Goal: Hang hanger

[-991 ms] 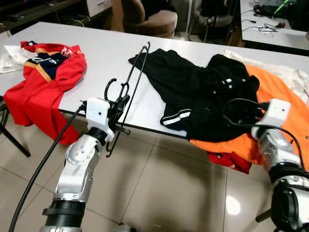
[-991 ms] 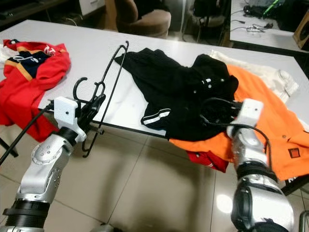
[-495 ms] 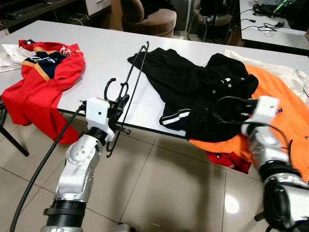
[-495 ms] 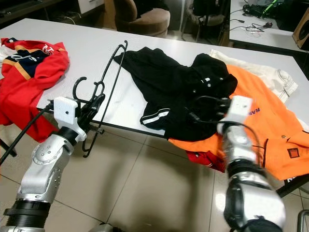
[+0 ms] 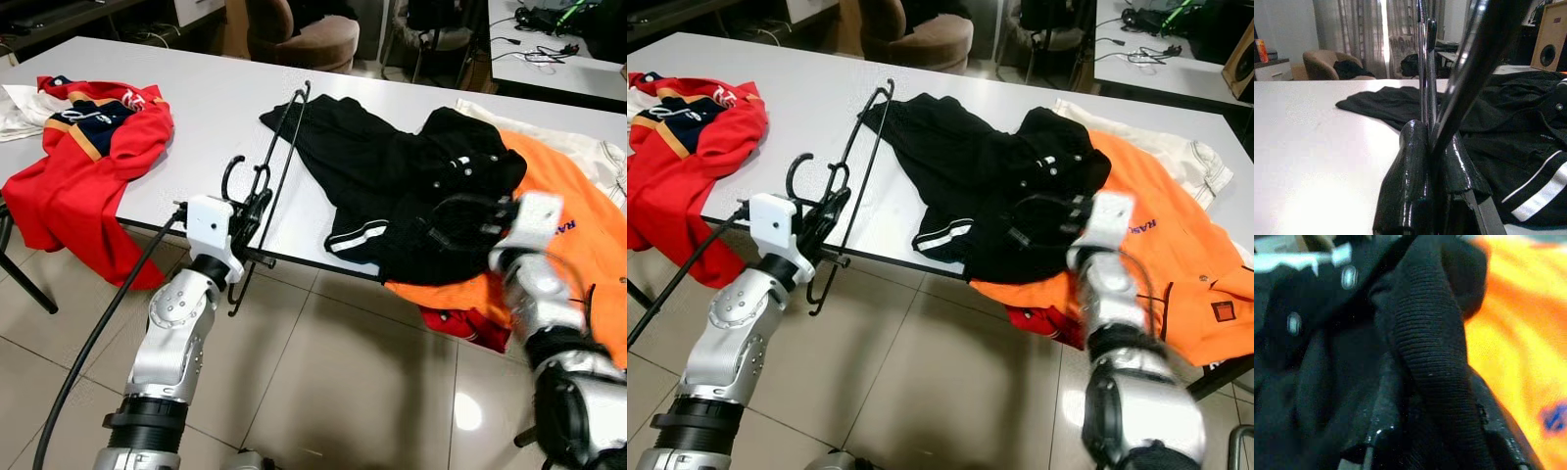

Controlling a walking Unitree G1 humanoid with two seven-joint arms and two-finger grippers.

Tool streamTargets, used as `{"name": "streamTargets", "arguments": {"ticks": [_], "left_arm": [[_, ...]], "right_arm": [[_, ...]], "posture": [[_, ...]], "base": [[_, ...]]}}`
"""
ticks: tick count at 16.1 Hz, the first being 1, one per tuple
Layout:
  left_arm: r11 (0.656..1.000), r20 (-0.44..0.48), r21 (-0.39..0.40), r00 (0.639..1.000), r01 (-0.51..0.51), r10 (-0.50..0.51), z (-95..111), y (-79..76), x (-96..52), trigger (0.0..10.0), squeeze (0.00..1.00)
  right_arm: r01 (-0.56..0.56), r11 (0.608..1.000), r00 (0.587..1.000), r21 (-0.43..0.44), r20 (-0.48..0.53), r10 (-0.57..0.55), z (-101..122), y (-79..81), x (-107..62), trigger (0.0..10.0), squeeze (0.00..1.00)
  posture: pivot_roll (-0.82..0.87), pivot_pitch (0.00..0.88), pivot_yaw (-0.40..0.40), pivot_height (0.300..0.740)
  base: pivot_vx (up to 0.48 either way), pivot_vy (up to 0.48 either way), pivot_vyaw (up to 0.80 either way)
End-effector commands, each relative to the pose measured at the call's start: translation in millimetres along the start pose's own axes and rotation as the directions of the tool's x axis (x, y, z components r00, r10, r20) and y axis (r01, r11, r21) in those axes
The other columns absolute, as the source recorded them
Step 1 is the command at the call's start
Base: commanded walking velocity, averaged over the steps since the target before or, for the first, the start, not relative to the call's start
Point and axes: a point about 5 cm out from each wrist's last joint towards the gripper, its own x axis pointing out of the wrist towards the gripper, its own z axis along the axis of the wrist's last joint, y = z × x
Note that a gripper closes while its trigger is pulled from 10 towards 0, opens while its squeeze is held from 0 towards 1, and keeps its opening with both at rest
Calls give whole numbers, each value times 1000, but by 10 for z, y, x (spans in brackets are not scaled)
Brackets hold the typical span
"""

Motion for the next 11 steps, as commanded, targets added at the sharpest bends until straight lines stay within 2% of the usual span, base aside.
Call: {"name": "streamTargets", "arguments": {"ticks": [1,2,4,6,7,9,11], "left_arm": [[1000,22,10,1000,12,-12,46,-20,51,10000,0],[1000,23,9,1000,13,-13,45,-21,55,10000,0],[1000,14,18,1000,3,-4,28,-21,86,10000,0],[1000,7,8,1000,-10,10,10,-14,100,10000,0],[999,-1,2,999,-37,37,-12,-5,116,10000,0],[999,-9,11,999,-45,46,-27,-14,127,10000,0],[999,6,-2,999,-51,51,-20,-28,119,10000,0]], "right_arm": [[-20,1000,983,-8,182,21,552,-7,101,0,157],[-24,1000,977,-13,213,27,672,-14,116,0,157],[-48,998,944,-39,325,58,1142,-26,144,0,149],[-65,996,927,-52,366,80,1314,-2,142,0,149],[-90,993,906,-71,408,111,1503,44,132,0,145],[-91,993,904,-77,412,115,1554,37,135,0,149],[-84,996,914,-42,396,94,1486,30,149,0,149]], "posture": [[-19,0,-26,740],[-21,0,-26,740],[-26,0,-27,740],[-28,0,-31,740],[-28,0,-37,740],[-24,0,-44,740],[-21,0,-50,740]], "base": [[0,0,0],[0,0,0],[0,0,0],[0,0,0],[0,0,0],[0,0,0],[0,0,0]]}}
